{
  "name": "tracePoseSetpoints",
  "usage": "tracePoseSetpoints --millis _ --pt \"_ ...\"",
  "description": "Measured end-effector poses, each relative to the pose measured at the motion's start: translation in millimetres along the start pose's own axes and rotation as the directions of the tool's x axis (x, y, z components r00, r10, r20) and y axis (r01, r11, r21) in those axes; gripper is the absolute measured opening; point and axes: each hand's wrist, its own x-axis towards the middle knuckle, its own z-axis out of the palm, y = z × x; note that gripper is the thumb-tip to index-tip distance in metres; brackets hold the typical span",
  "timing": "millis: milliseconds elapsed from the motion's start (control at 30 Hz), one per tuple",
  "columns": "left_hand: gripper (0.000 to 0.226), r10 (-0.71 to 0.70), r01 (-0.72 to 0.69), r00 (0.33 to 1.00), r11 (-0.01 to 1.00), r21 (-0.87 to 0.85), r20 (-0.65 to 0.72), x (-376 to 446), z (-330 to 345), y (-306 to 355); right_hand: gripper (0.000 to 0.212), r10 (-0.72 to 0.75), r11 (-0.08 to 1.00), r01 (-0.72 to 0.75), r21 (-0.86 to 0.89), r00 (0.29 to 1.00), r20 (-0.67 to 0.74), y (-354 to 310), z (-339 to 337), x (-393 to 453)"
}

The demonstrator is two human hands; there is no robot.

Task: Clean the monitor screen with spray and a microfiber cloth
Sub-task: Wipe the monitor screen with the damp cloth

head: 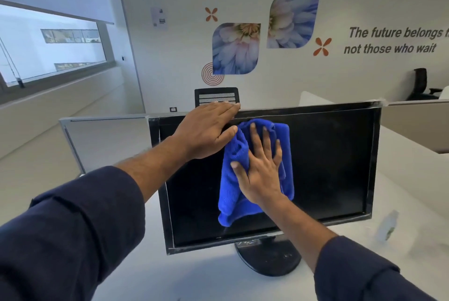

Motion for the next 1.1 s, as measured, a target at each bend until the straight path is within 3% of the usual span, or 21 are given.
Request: tracePoseSetpoints --millis 67,133,233,333,467,667,800,1000,1100 --pt "0.068 0.004 -0.003 1.0 1.0 0.007 -0.013 -2 1 -1 0.065 -0.112 0.994 0.112 0.003 0.994 -0.003 -8 4 -1" --pt "0.068 0.005 -0.004 1.0 1.0 0.015 -0.024 -3 1 -2 0.064 -0.302 0.951 0.306 -0.036 0.95 0.085 -10 15 -22" --pt "0.07 -0.001 0.001 1.0 1.0 0.021 -0.027 -4 2 -2 0.07 -0.54 0.807 0.588 -0.061 0.776 0.326 -5 36 -74" --pt "0.069 -0.008 0.009 0.999 0.999 0.038 -0.035 -5 4 -1 0.063 -0.625 0.671 0.739 -0.05 0.601 0.499 1 49 -123" --pt "0.072 0.003 0.001 0.999 0.996 0.094 -0.043 -7 6 -1 0.071 -0.541 0.673 0.736 -0.074 0.558 0.63 23 44 -153" --pt "0.078 0.01 -0.002 0.999 0.986 0.165 -0.05 -5 12 4 0.078 -0.383 0.79 0.593 -0.156 0.675 0.63 75 15 -166" --pt "0.08 -0.018 0.03 0.998 0.982 0.185 -0.062 -2 17 9 0.081 -0.372 0.822 0.557 -0.121 0.684 0.627 61 14 -157" --pt "0.08 -0.055 0.066 0.996 0.983 0.17 -0.064 -4 19 10 0.072 -0.546 0.757 0.647 0.096 0.543 0.638 -6 38 -141" --pt "0.078 -0.067 0.078 0.995 0.984 0.16 -0.076 -6 18 9 0.068 -0.527 0.78 0.615 0.116 0.546 0.652 -17 42 -143"
